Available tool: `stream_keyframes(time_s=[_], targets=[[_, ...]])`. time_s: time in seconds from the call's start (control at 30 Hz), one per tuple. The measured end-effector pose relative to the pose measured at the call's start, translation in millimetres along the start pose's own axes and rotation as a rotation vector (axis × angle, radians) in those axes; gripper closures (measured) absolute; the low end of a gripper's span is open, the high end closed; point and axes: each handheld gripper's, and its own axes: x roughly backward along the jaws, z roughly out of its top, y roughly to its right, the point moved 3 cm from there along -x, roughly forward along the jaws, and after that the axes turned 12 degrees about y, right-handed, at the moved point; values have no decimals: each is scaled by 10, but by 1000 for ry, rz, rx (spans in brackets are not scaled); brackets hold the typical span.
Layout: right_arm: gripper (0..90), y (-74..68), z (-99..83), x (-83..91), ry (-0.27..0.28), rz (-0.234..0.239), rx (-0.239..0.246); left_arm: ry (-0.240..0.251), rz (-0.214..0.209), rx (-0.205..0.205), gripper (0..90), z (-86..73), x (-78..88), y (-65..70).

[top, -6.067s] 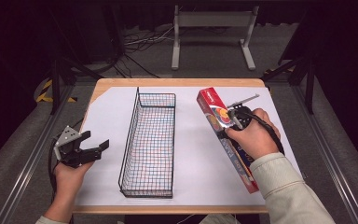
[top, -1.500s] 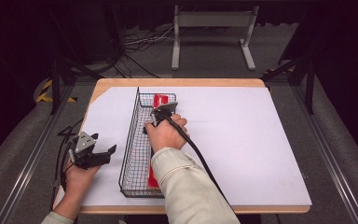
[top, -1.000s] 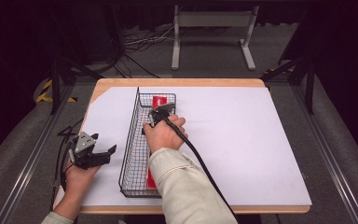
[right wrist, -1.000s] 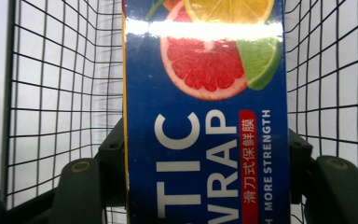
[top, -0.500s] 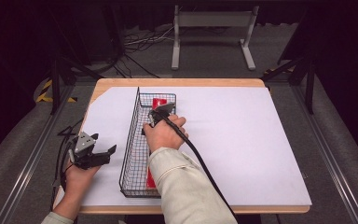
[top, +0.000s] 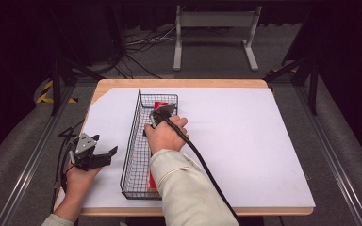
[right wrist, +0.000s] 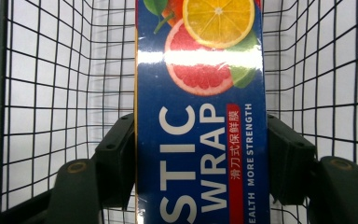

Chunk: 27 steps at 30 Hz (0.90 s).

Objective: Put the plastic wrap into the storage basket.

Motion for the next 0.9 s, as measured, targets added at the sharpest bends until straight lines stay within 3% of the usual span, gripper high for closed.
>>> stream_keyframes(time_s=[0.4,0.57,0.9], targets=[[375,-26,25,12,49,-15,10,0,-1,1,158,-2,3,4],[327,-22,51,30,75,30,11,-2,-2,0,158,-3,2,-2],[334,-16,61,74,86,19,23,1,0,8,158,-6,0,-14]])
